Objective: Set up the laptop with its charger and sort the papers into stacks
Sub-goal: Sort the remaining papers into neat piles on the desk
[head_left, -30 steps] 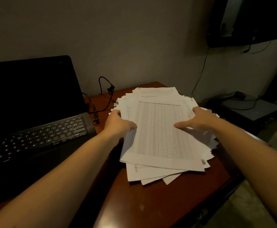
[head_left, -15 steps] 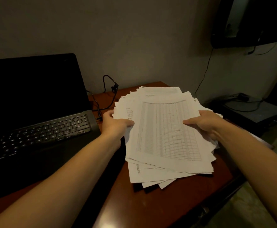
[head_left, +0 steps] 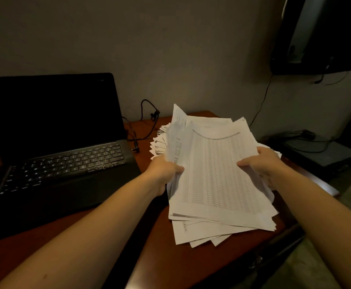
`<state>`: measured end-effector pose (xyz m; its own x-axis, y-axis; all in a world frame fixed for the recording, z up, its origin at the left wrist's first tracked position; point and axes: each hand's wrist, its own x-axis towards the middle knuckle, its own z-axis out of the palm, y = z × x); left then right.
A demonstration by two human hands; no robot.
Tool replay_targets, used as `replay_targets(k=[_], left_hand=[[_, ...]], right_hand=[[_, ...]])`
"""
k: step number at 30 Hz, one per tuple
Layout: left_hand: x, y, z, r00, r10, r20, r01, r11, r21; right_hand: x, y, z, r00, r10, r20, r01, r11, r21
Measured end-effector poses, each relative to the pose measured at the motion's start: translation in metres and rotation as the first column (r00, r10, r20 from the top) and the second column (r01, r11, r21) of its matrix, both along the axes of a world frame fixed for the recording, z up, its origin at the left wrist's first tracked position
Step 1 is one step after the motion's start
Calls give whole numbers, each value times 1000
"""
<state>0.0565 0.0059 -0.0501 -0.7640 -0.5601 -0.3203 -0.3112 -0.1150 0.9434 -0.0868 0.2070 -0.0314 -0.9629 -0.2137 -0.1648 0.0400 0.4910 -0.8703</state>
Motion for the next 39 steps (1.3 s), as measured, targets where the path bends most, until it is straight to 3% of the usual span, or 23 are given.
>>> replay_targets(k=[5,12,18,24,27,29,31,33,36,38,39], left_hand=[[12,-5,-6,996,73,-59,-71,997,21],[28,-21,16,979,93,-184,-84,995,52],[64,-59,61,940,95,-329,-109,994,-23],[157,-111,103,931,177,-318,-215,973,-87],[210,-147,100,918,277,-282,-316,943,-102],[240,-174,79,912,360,-198,-397,894,-207],[269,-196,52,902,431,10,-367,781,-505],[293,-208,23,864,468,185,-181,633,-753],[305,-202,-6,879,412,239,-2,505,-863],[301,-192,-15,897,390,209,2,468,-884],[298,-191,-17,909,381,166,-49,495,-868]], right_hand=[[10,9,10,981,86,176,-61,988,-143],[27,5,34,984,172,52,-155,958,-241],[48,-32,64,958,286,-19,-281,922,-265],[93,-112,86,893,440,-95,-450,855,-257],[120,-156,82,832,535,-146,-553,820,-148],[138,-184,65,791,603,-102,-608,794,-19],[157,-209,41,763,639,-99,-608,761,226],[169,-227,18,721,660,-209,-515,713,475],[181,-243,1,665,690,-286,-503,696,512],[182,-250,-6,644,716,-271,-534,674,511],[183,-252,-7,648,716,-259,-536,671,512]])
